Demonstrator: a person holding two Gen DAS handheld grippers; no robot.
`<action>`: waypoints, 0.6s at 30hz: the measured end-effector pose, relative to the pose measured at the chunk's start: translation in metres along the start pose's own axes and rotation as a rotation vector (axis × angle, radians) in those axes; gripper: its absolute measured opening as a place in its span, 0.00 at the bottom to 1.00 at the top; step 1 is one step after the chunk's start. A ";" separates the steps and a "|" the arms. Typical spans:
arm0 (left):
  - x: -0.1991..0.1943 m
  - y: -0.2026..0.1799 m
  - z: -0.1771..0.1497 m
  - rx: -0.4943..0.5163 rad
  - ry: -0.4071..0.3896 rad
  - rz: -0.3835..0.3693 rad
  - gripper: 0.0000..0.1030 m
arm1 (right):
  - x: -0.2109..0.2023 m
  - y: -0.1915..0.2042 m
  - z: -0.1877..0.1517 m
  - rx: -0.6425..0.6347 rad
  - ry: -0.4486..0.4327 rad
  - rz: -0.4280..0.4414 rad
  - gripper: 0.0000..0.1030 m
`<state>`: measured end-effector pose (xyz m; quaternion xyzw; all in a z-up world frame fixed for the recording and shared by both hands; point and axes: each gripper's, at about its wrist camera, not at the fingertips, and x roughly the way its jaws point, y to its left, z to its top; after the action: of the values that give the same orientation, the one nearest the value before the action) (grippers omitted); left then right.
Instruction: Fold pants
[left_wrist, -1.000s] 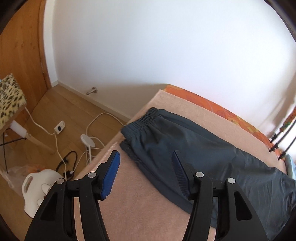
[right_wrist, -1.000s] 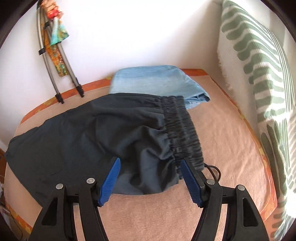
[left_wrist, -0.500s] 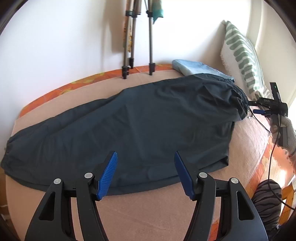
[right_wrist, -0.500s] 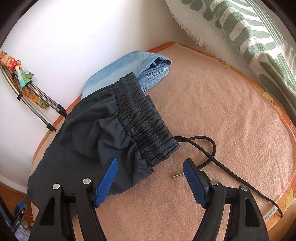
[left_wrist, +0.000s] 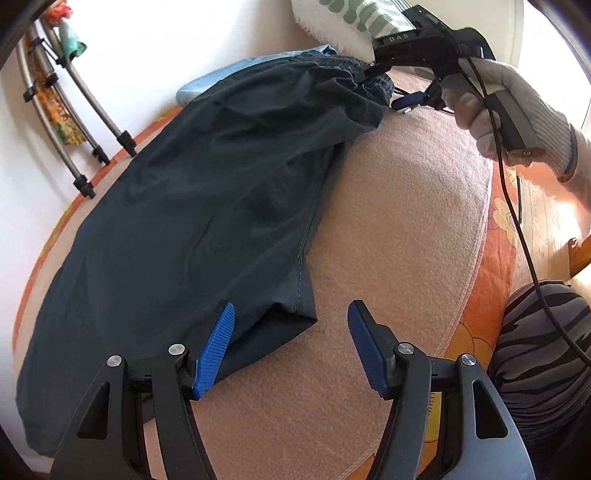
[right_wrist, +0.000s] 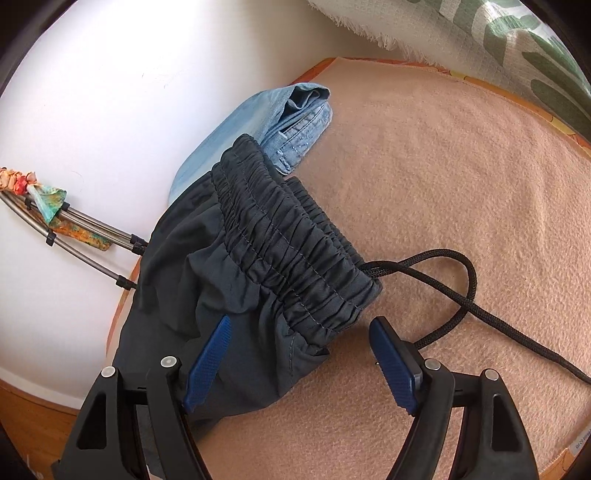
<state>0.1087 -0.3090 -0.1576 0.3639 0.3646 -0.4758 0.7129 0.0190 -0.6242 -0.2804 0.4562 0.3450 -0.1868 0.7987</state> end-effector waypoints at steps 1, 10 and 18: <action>0.005 -0.004 0.000 0.026 0.006 0.022 0.62 | 0.002 -0.002 0.000 0.017 0.000 0.018 0.78; 0.023 -0.002 0.003 0.071 -0.032 0.107 0.40 | 0.009 -0.004 0.008 0.068 -0.044 0.075 0.79; 0.008 0.023 0.002 -0.008 -0.095 -0.029 0.06 | 0.014 -0.009 0.015 0.098 -0.055 0.095 0.29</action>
<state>0.1334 -0.3077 -0.1589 0.3327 0.3373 -0.5012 0.7241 0.0292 -0.6416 -0.2902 0.5052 0.2913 -0.1779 0.7926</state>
